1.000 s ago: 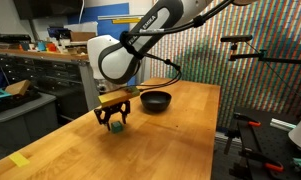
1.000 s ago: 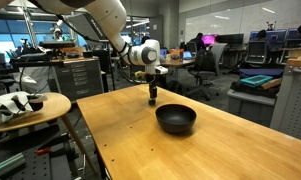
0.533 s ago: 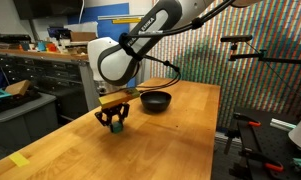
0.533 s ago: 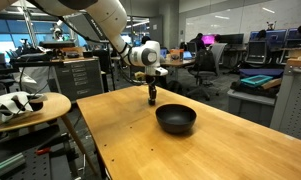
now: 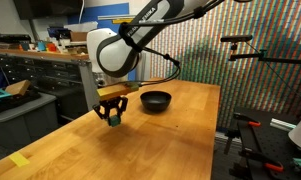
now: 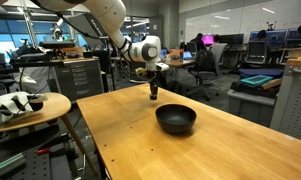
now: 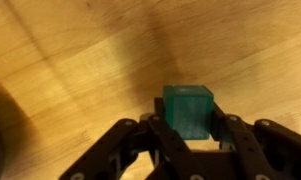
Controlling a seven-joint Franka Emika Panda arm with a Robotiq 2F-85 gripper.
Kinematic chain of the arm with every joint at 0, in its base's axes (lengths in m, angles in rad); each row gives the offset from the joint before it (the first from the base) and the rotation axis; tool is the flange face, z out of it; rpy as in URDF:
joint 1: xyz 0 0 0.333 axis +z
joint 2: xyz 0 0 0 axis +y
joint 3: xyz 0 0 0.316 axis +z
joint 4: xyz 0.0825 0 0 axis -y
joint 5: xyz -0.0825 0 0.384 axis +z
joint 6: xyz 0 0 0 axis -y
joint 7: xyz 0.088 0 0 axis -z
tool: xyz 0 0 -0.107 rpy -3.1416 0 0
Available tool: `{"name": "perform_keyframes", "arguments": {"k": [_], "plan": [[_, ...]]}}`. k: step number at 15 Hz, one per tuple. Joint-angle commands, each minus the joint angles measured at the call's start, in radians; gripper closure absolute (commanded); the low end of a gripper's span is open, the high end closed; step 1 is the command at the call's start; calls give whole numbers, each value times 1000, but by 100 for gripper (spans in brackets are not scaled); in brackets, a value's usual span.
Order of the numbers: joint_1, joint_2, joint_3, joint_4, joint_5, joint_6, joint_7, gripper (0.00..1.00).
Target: Put the green block in the black bowl
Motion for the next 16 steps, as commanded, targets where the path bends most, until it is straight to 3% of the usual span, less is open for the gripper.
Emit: {"name": "perform_keyframes", "arguments": {"k": [1, 10, 16], "plan": [[-2, -118, -28, -98, 15, 14, -7, 82], [-64, -356, -110, -348, -4, 60, 9, 82], [-109, -439, -150, -478, -15, 101, 31, 82]]}}
